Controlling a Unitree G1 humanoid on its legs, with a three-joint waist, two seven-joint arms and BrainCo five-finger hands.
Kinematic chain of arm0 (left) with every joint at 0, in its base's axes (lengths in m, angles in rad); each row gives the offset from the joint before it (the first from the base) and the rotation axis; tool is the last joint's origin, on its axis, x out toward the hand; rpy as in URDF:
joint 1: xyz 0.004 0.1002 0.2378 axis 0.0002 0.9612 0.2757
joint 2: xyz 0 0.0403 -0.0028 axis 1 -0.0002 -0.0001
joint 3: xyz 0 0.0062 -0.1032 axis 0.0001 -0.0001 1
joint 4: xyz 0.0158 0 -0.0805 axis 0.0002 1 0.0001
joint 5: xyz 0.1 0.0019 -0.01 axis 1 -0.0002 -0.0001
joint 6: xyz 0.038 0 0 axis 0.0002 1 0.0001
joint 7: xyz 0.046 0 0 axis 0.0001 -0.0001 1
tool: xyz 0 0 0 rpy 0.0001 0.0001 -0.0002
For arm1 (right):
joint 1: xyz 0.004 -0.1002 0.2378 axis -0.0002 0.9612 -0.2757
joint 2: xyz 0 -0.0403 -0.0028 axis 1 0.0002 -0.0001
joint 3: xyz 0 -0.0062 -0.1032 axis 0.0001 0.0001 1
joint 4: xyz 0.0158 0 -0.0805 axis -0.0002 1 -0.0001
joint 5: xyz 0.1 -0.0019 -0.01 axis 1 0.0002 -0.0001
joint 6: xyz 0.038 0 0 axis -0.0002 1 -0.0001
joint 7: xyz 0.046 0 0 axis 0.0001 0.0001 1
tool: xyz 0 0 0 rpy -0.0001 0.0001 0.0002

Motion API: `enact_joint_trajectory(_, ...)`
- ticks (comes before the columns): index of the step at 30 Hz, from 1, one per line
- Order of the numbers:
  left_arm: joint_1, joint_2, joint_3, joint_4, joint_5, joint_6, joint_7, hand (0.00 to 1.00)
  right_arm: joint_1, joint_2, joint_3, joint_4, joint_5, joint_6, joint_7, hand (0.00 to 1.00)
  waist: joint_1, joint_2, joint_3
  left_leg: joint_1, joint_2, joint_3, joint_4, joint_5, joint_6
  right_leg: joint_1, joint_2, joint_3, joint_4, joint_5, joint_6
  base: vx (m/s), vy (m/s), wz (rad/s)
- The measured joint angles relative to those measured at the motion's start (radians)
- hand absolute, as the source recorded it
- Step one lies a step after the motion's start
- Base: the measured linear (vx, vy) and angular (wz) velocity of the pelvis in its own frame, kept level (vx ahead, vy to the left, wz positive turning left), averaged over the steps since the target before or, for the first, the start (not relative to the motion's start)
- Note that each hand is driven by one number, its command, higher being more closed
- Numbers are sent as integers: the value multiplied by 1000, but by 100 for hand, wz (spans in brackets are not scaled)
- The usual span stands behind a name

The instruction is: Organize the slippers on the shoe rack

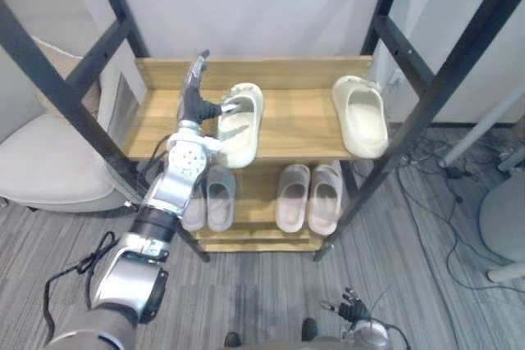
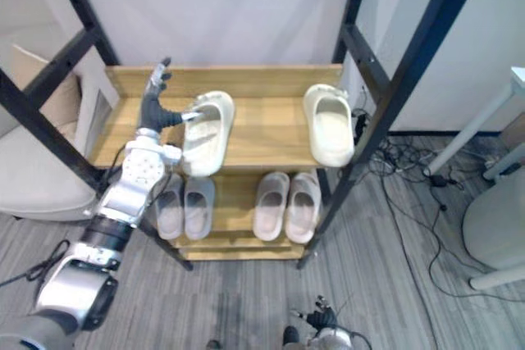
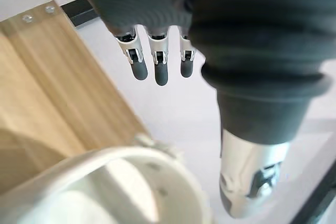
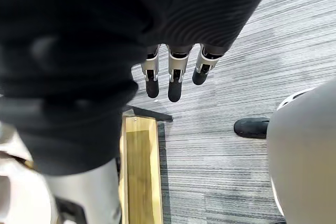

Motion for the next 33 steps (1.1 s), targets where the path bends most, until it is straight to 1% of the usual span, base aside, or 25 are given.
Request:
enact_joint_trajectory(7,-47,34,-19,63,105,21,-22,0,13,0,-12,-34,1,-8,3,0,-10,12,9,-10,-3,12,0,0,1,-19,-2,19,0,7,1,-24,-3,-6)
enact_joint_trajectory(12,-78,39,-33,123,126,27,-32,0,13,0,-13,-37,1,-10,3,0,-13,16,13,-13,-3,16,2,0,1,-20,-2,22,0,10,0,-7,-3,-2)
enact_joint_trajectory(13,-82,41,-41,129,141,28,-39,100,13,0,-13,-37,1,-11,3,0,-13,18,14,-13,-3,16,2,0,1,-20,-2,22,0,10,0,0,0,0)
enact_joint_trajectory(18,-113,46,-61,169,198,40,-50,100,13,-1,-13,-44,1,-11,7,0,-13,26,21,-13,-3,21,1,0,1,-29,-2,27,0,10,0,-22,-8,-3)
enact_joint_trajectory(21,-138,68,-78,195,222,47,-53,100,15,-1,-16,-58,1,-11,7,0,-15,33,25,-14,-2,28,0,0,1,-34,-1,35,0,11,0,-14,-9,-7)
enact_joint_trajectory(25,-191,83,-78,234,223,54,-62,100,18,-2,-18,-69,1,-11,7,0,-18,36,31,-15,-2,37,0,-1,1,-36,0,48,1,13,0,1,-9,-8)
enact_joint_trajectory(33,-192,111,-76,236,222,54,-62,100,16,-5,-18,-71,1,-10,7,0,-18,41,34,-16,-5,58,-1,-5,4,-51,0,70,0,19,2,-15,-5,-8)
